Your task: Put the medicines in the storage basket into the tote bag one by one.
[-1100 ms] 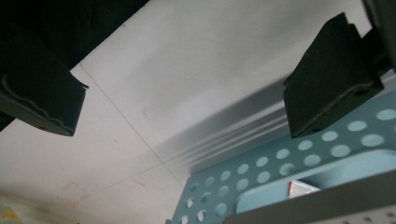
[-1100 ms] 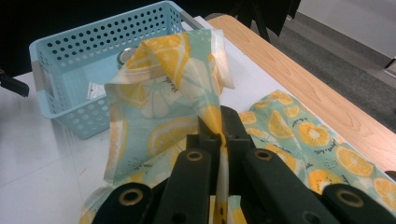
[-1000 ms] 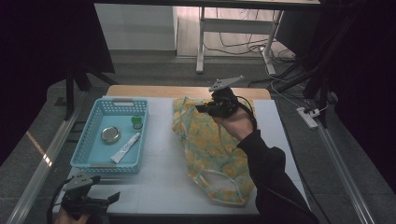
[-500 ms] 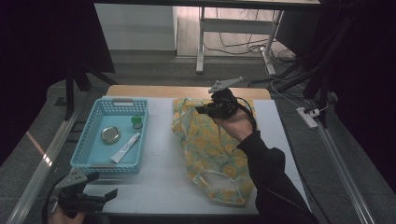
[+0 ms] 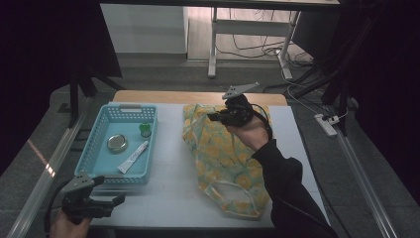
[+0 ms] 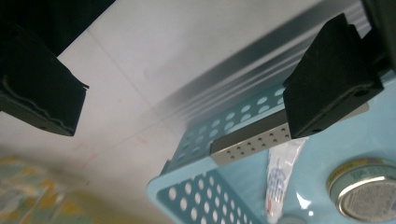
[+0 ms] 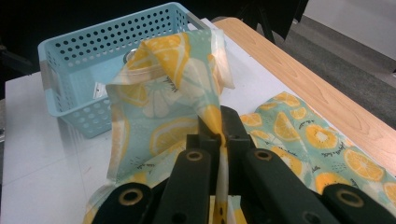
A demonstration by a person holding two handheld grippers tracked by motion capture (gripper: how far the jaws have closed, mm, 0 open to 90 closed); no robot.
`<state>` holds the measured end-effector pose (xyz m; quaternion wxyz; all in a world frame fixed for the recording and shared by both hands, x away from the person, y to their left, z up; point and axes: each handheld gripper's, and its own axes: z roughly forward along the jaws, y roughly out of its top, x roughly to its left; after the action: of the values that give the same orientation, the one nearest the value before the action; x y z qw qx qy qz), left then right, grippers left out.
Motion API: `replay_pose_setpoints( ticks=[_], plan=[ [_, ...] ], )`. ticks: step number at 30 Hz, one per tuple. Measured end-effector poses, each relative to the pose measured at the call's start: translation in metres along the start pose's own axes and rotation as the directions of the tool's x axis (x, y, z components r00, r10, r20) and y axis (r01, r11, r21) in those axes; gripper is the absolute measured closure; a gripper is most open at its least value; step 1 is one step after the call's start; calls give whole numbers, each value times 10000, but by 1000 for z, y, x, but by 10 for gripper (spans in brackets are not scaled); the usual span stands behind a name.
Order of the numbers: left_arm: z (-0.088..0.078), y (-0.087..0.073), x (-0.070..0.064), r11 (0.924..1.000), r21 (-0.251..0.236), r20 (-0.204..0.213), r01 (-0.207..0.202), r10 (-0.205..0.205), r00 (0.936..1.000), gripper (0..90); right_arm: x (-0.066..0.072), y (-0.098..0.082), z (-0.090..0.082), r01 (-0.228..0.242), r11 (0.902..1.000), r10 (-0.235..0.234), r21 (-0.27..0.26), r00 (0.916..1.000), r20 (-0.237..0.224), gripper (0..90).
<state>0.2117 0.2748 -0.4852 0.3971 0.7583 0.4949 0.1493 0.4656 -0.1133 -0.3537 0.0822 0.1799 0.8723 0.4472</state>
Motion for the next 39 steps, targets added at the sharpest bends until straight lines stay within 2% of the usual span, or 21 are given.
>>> replay_pose_setpoints(
  ticks=[2,5,11,16,23,28,32,36,39],
  plan=[
    [1,4,2,10000,64,-154,-17,18,9999,0,-1,-1,-1,0,10000,0,5,10000,23,900],
    [0,8,7,10000,28,-192,57,-56,9998,0,-1,-1,-1,-7,10000,7,15,10000,26,900],
    [5,17,14,9999,5,-227,-101,101,9997,0,-2,-3,-2,4,10000,-4,2,10000,29,900],
    [11,25,22,9998,-115,-172,-170,168,9997,0,-2,-4,-2,-1,10000,1,11,10000,39,900],
    [13,35,30,9992,-300,-319,-275,265,9991,0,-3,-5,-3,-1,10000,1,18,10000,76,900],
    [17,45,34,9983,-393,-936,-440,401,9948,0,-2,-4,-2,14,10000,-14,37,10000,60,900],
    [22,55,40,9997,-80,-991,-240,231,9948,0,-1,-4,-1,16,10000,-16,45,10000,64,900],
    [29,64,47,9998,178,-1247,-15,37,9922,0,-1,-4,0,45,10000,-45,54,10000,56,900],
    [35,70,54,9994,340,-1096,54,-17,9940,0,-1,-4,0,58,10000,-58,69,10000,45,900]
  ],
)
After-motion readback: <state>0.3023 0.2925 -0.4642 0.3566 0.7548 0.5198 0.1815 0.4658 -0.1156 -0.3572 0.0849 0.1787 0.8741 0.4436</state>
